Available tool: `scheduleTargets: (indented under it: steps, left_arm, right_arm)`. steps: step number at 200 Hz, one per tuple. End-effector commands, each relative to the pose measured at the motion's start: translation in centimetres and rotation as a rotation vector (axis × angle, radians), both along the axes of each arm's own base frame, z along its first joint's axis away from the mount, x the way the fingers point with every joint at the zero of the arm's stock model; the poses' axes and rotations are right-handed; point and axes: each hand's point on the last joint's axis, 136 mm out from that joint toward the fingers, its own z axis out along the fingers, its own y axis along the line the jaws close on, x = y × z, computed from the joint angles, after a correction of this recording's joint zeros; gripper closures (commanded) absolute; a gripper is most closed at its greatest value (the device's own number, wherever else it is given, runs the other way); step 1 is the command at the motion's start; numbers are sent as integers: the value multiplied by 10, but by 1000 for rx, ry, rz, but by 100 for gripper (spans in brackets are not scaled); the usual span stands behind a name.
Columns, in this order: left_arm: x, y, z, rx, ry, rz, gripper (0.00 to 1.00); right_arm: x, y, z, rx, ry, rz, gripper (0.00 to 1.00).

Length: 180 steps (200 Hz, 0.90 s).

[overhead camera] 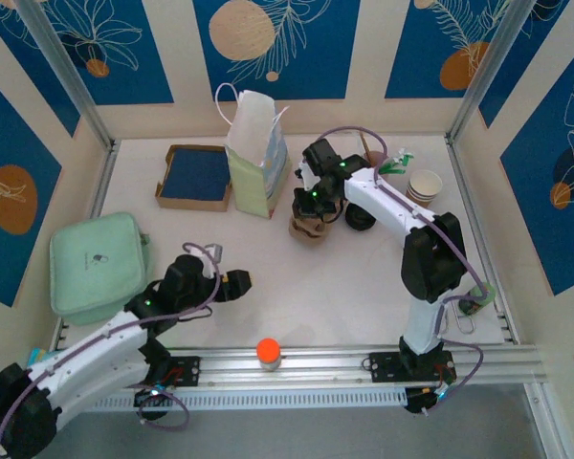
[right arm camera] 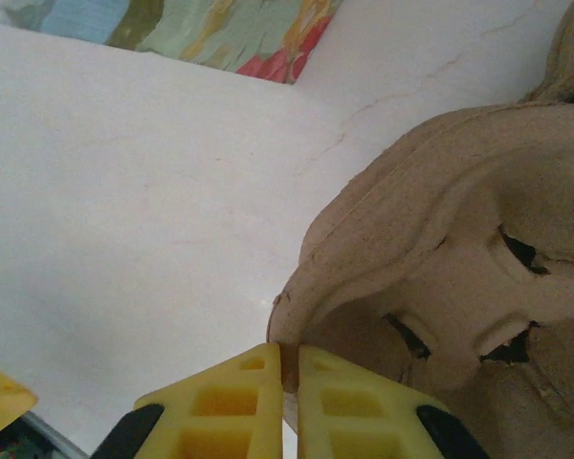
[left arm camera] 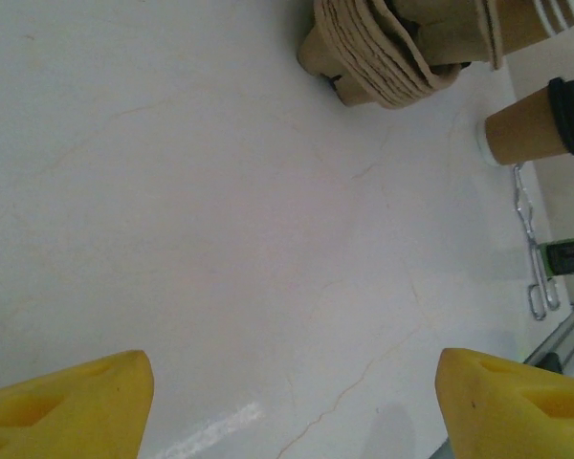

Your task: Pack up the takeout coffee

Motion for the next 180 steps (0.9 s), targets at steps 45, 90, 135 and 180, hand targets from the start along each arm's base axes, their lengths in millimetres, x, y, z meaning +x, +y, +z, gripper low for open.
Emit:
scheduleTargets:
  steps: [45,90,135,180]
  left_arm:
    - [53,-53,50,-69,-130,-94,35]
    - [74,-79,50,-89,-122,-140,42]
    - [83,-92,47,-118,-121,-152,42]
    - [92,-100,51,-131,-149,-168,46]
  right_arm:
    - [-15,11,25,136,13,33,91]
    - [-22,12,26,172,22,43,91]
    - [-26,17,30,220,37,56,91]
    - [-32,21,36,274,49,66,91]
